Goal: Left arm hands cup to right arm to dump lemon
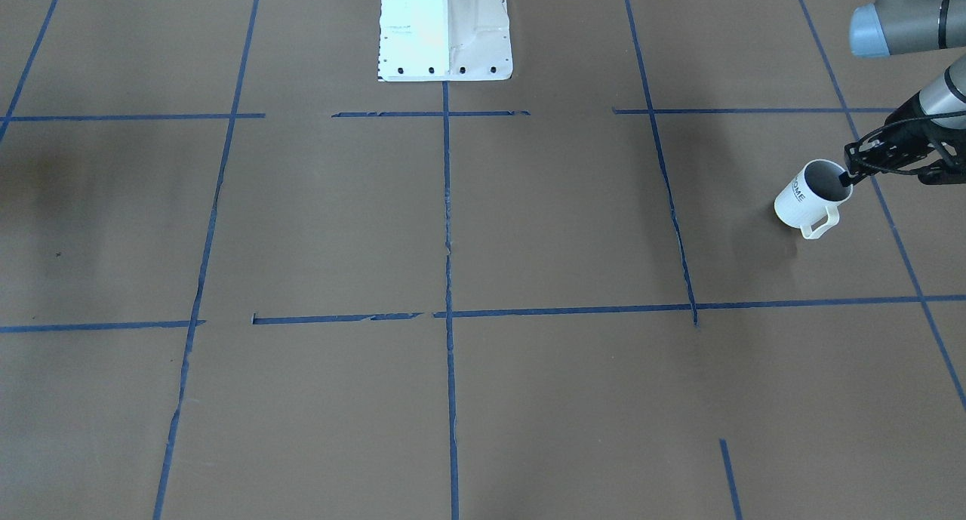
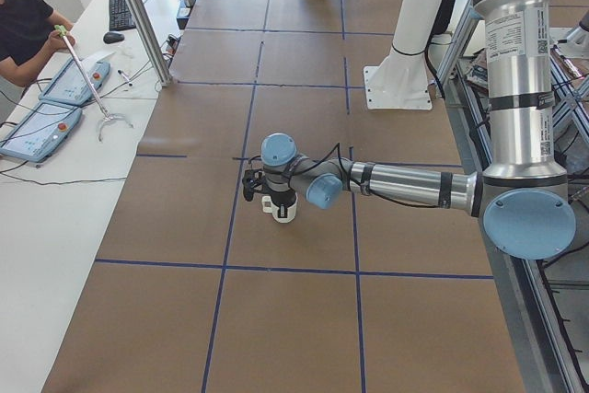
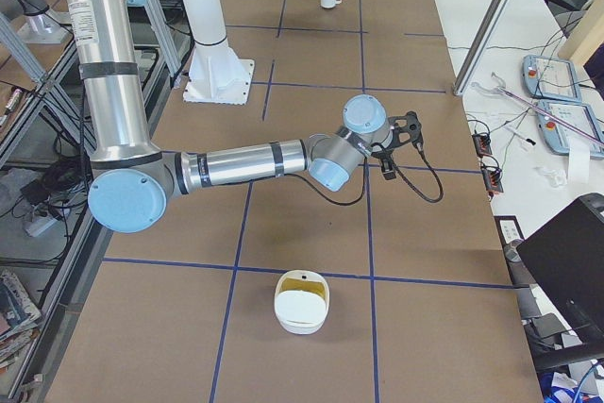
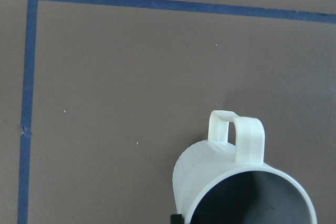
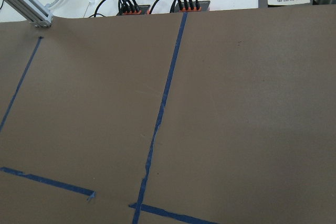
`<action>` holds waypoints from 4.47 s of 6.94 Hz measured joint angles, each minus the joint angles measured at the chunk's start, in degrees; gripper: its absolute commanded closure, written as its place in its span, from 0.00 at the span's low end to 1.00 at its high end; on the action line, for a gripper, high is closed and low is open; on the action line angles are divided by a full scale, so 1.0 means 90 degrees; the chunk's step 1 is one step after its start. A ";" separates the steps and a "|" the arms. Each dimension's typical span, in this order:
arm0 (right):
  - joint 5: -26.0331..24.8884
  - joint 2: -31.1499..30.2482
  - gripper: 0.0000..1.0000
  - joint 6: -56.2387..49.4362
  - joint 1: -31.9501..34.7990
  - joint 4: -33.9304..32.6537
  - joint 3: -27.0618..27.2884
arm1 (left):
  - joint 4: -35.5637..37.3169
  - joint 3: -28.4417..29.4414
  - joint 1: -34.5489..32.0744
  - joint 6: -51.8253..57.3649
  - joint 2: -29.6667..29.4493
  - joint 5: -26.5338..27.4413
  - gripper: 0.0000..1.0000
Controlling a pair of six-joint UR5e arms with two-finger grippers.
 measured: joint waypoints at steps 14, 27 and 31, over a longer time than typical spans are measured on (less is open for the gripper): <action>0.0172 -0.1635 0.00 -0.3064 0.0573 -0.1536 0.0032 | 0.1127 0.0001 -0.1909 0.2567 -0.0335 0.0008 0.00; 0.0112 -0.2324 0.00 -0.4655 0.1316 -0.5546 0.1780 | 0.4176 -0.0592 -0.2841 0.4751 -0.0154 -0.0830 0.00; -0.0630 -0.2118 0.00 -0.4635 0.1050 -0.5607 0.2023 | 0.4163 -0.1147 -0.2846 0.4762 0.0208 -0.0809 0.00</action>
